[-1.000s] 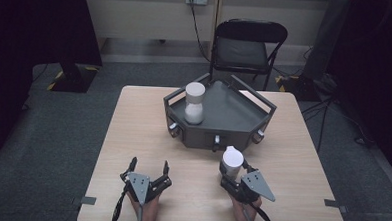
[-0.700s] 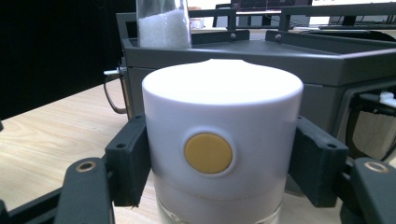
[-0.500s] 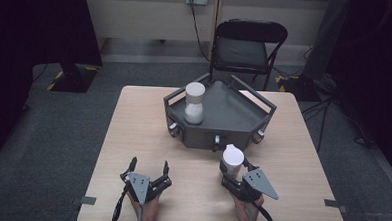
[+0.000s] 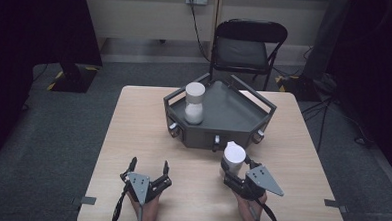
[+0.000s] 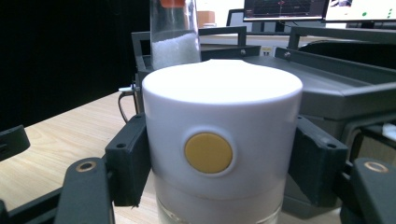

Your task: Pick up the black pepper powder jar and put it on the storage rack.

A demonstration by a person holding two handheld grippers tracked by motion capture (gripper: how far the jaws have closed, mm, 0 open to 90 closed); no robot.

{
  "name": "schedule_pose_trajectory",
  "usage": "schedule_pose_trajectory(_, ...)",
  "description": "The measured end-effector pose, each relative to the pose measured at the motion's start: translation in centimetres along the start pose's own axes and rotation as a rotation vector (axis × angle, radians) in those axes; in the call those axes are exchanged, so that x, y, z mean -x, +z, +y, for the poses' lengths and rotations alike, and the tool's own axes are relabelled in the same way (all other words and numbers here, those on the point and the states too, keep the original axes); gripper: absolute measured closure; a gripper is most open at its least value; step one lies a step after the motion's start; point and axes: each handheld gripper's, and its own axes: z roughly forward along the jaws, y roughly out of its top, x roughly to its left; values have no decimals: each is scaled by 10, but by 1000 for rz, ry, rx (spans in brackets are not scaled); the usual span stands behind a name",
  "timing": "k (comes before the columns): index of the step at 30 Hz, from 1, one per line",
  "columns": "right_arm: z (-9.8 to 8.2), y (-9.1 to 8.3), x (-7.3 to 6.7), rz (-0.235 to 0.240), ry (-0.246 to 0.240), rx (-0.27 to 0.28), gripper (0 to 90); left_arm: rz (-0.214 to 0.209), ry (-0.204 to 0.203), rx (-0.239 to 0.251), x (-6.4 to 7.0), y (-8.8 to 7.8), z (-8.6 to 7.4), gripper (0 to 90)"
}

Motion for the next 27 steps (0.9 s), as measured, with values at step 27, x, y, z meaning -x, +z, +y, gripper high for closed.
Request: schedule_pose_trajectory(27,63,25,49,89,43,-11,304,6,0,-1,1,0,0,0)
